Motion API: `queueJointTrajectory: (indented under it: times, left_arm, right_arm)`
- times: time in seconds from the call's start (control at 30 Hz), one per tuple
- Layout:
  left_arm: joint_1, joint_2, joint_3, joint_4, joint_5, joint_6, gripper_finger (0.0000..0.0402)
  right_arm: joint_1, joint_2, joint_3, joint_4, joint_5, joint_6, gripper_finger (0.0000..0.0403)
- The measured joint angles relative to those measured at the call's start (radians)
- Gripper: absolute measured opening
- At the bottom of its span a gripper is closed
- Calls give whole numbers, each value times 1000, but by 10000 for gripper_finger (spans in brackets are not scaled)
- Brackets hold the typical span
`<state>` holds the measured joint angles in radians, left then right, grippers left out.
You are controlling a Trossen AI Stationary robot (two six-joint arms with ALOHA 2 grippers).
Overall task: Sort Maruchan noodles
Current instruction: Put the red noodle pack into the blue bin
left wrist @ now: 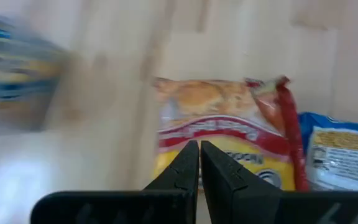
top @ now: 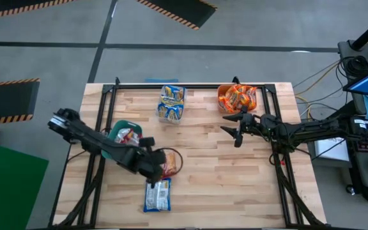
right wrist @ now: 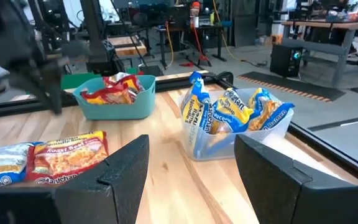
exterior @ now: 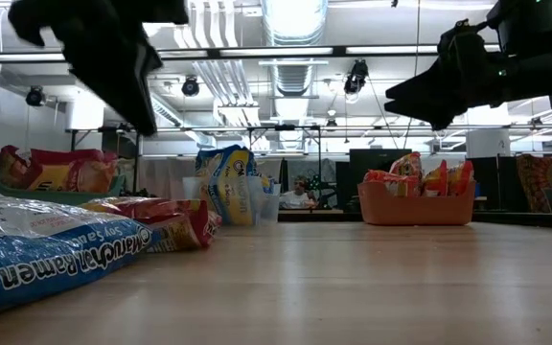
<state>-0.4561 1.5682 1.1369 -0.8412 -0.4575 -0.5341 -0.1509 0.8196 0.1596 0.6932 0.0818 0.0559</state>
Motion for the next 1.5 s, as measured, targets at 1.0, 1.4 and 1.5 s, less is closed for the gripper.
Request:
queueJointTrajectory:
  times: [1.0,1.4,1.5]
  left_arm:
    - [173,69,-45,192,67,333,0]
    - [171,24,-234,382,135,217,0]
    - [171,30,-257,398,134,192,0]
  right_arm:
    - [-7,1,55,-124,34,303,226]
    - [3,211,323,-539,12,577,226]
    - [3,314,359,-540,-38,585,226]
